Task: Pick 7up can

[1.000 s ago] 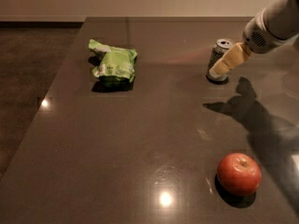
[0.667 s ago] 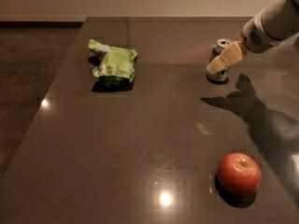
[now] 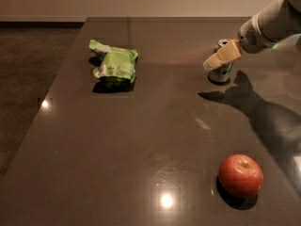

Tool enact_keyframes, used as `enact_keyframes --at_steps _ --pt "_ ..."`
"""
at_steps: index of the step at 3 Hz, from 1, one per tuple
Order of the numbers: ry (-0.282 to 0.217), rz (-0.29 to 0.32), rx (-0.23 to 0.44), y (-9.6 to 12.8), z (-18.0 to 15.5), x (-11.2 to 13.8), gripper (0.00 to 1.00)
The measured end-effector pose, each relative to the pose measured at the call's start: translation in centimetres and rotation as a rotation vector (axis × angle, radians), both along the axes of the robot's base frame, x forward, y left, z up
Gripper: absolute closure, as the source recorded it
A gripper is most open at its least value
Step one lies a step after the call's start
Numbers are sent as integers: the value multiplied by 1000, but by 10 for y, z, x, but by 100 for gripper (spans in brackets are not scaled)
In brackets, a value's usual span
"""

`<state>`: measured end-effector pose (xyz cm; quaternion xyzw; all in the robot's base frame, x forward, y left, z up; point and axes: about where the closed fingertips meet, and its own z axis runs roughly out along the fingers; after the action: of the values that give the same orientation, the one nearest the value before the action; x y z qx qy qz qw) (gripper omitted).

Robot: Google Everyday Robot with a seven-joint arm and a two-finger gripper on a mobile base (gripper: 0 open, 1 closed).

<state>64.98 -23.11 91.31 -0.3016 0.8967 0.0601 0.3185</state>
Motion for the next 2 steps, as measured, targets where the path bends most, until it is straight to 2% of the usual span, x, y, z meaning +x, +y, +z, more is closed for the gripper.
enact_keyframes --at_steps 1,2 --pt "-1 10 17 4 -2 6 18" --pt "-3 15 30 5 -2 9 42"
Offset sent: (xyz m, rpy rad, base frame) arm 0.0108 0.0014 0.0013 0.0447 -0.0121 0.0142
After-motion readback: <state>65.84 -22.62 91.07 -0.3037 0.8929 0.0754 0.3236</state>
